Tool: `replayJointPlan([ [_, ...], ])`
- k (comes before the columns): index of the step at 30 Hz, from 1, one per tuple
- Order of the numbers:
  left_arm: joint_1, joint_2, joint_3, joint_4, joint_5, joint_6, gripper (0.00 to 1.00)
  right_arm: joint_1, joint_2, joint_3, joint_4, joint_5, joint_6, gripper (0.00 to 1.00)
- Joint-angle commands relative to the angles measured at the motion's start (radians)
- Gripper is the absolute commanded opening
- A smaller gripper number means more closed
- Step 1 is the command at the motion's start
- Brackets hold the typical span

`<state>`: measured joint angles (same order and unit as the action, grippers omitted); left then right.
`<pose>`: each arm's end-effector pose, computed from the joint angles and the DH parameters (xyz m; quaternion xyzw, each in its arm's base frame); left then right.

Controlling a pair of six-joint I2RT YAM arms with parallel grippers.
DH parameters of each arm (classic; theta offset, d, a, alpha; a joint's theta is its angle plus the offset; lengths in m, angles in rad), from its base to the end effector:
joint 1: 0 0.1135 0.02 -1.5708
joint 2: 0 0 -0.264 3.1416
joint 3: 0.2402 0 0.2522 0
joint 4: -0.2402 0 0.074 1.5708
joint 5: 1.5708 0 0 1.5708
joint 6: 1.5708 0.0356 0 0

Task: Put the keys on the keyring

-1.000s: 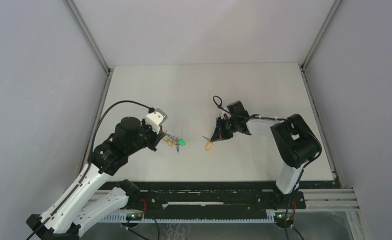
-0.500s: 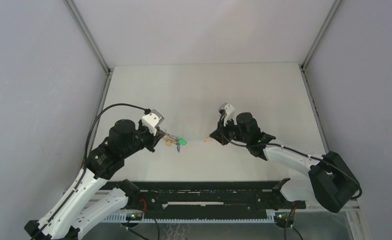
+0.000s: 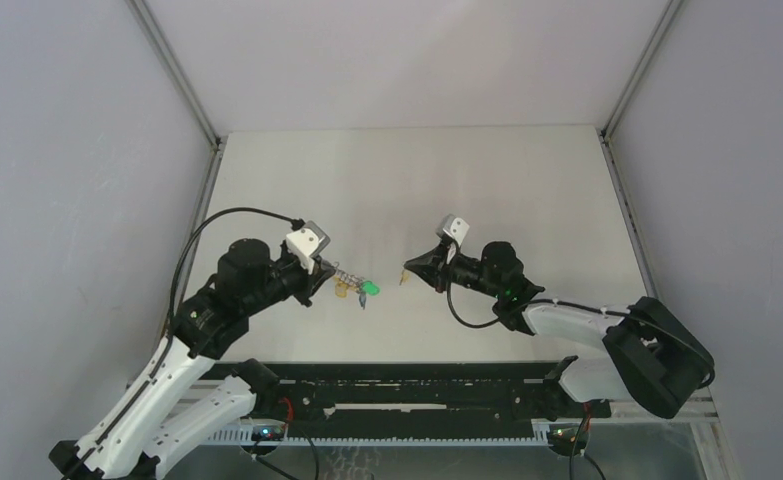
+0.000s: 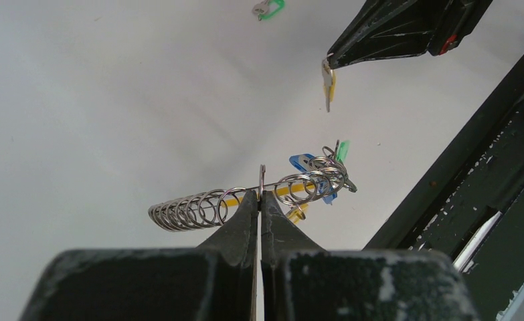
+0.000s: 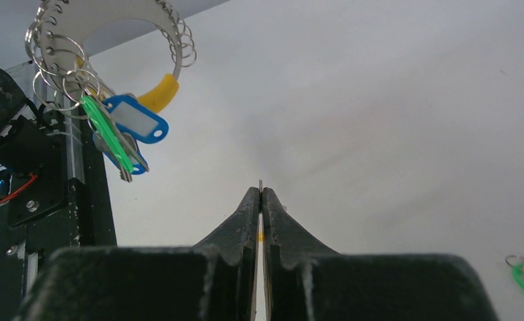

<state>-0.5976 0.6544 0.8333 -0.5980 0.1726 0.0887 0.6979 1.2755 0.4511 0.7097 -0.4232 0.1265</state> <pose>0.1127 -0.0841 0.3324 0.3254 0.7711 -0.2065 0.5069 0.1893 0.1778 0.2148 -0.3398 0.6609 0.4043 0.5333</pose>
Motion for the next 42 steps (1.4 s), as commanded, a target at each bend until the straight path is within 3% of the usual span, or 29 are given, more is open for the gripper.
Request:
replayJointPlan([
  [1, 0.01, 0.01, -0.015, 0.071, 0.035, -0.002, 0.0, 0.02, 0.061, 0.002, 0.217, -0.003, 0.007, 0.0],
  [13, 0.021, 0.009, -0.015, 0.066, -0.012, -0.006, 0.0, 0.097, 0.102, -0.036, 0.074, 0.254, 0.072, 0.0],
  [23, 0.022, 0.0, -0.013, 0.064, -0.025, -0.006, 0.0, 0.158, -0.107, -0.028, -0.448, 0.39, 0.167, 0.0],
  [28, 0.024, 0.0, -0.012, 0.062, -0.025, -0.006, 0.0, 0.159, -0.099, 0.01, -0.567, 0.409, 0.183, 0.0],
  [32, 0.024, 0.001, -0.011, 0.059, -0.026, -0.005, 0.0, 0.158, -0.007, 0.045, -0.523, 0.455, 0.153, 0.0],
  [42, 0.025, -0.006, -0.013, 0.056, -0.045, -0.001, 0.0, 0.149, 0.275, 0.063, -0.013, 0.501, 0.082, 0.0],
])
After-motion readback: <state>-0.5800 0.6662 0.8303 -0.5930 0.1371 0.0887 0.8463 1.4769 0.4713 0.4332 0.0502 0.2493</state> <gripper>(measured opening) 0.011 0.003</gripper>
